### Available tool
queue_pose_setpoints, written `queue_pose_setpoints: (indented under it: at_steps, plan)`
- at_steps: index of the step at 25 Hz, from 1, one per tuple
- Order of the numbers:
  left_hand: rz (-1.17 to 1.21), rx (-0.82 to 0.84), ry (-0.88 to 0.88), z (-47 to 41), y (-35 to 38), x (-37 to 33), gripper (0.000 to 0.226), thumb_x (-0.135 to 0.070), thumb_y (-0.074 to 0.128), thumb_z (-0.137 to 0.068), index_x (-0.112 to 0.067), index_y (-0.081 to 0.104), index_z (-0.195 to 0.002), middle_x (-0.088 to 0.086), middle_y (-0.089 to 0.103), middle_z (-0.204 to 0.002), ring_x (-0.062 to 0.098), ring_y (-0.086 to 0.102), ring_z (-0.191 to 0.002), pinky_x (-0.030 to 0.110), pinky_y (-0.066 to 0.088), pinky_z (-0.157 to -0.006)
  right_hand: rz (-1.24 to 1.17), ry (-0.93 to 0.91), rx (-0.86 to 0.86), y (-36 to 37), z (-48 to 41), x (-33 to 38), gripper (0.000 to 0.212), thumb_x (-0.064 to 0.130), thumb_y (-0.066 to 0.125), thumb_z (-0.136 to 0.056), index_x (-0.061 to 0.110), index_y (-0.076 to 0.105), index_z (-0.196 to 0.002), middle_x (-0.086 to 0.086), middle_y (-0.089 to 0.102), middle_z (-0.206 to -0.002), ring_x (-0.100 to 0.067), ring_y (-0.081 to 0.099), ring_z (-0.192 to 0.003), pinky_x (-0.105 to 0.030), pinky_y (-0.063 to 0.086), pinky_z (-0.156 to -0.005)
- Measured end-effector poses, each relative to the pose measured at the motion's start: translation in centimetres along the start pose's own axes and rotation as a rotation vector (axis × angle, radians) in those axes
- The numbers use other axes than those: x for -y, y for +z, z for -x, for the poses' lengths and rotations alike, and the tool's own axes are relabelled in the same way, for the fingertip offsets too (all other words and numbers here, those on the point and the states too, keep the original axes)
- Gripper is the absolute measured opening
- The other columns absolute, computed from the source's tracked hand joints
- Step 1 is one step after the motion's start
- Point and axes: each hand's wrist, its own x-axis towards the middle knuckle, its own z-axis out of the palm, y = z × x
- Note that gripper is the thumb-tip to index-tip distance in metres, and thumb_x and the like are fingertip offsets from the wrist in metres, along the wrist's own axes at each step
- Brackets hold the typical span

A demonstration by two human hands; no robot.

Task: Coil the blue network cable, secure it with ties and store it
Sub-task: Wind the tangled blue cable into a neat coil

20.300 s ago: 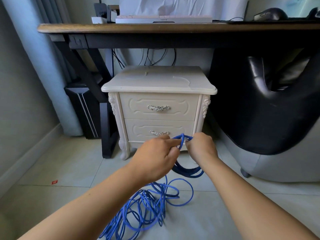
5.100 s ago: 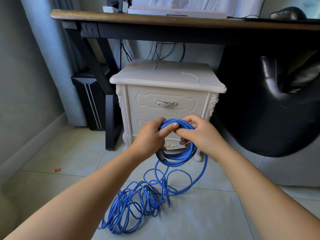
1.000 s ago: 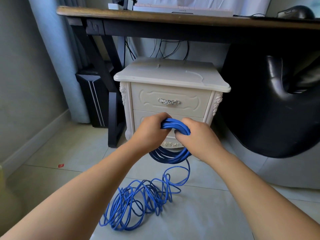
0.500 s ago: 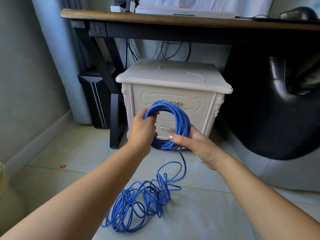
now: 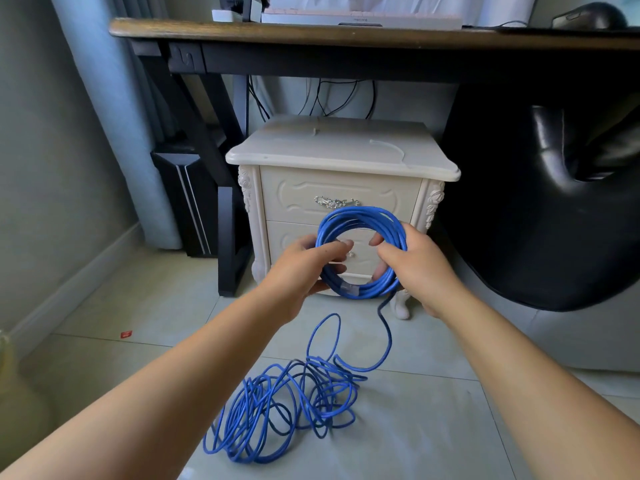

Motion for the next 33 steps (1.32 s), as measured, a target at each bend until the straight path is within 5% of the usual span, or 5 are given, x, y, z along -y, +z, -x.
queue_pose_setpoints:
  at_steps: [6,10,19,27,33]
  plan:
    - [-0.744,-0.036,0.446,0.4,0.1,-0.1,0.031,-0.014,0.065,-0.084,-0.025,0.059,-0.113,-0.004,0.068,-0.086,0.003,0.059,-0.069,0.010,0.043,-0.063,0.448,-0.186,0.180,0.1,0.6,0.1,0.021,0.017,0.052,-0.087,0.038,0.050,-0.092,0.005,0.060,-0.073,-0.012,0.056,-0.060,-0.027,0.040,-0.052]
    - [-0.975,0.006,0.511,0.0,0.3,0.3,0.029,-0.014,0.054,-0.092,-0.023,0.056,-0.119,-0.002,0.068,-0.093,0.019,0.059,-0.083,0.033,0.048,-0.073,0.602,-0.235,0.164,0.6,0.8,0.4,0.016,0.025,0.053,-0.086,0.034,0.045,-0.096,0.004,0.053,-0.072,-0.023,0.052,-0.068,-0.031,0.036,-0.053]
    - [-0.655,-0.167,0.485,-1.1,-0.7,0.7,0.012,-0.007,0.055,-0.091,-0.018,0.060,-0.090,-0.007,0.052,-0.063,0.007,0.042,-0.055,0.018,0.032,-0.052,0.113,0.090,0.505,-0.1,0.8,-1.1,0.043,0.057,0.067,-0.078,0.020,0.064,-0.097,0.012,0.069,-0.079,0.004,0.064,-0.075,-0.008,0.044,-0.060]
    - [-0.068,-0.362,0.188,-1.8,-0.2,0.8,0.014,-0.011,0.050,-0.096,-0.019,0.057,-0.088,-0.001,0.040,-0.065,0.016,0.035,-0.056,0.027,0.040,-0.052,-0.207,0.068,0.406,1.6,0.2,-0.8,0.077,0.076,0.047,-0.064,0.028,0.057,-0.123,0.015,0.064,-0.098,-0.010,0.062,-0.095,-0.030,0.051,-0.083]
    - [0.038,-0.339,0.074,-1.4,1.1,1.4,0.015,-0.007,0.048,-0.095,-0.017,0.058,-0.092,0.001,0.042,-0.065,0.016,0.040,-0.059,0.030,0.044,-0.059,-0.217,0.042,0.139,2.9,-0.8,-2.1,0.026,0.023,0.071,-0.078,0.029,0.053,-0.096,-0.013,0.068,-0.094,-0.014,0.069,-0.075,-0.033,0.059,-0.070]
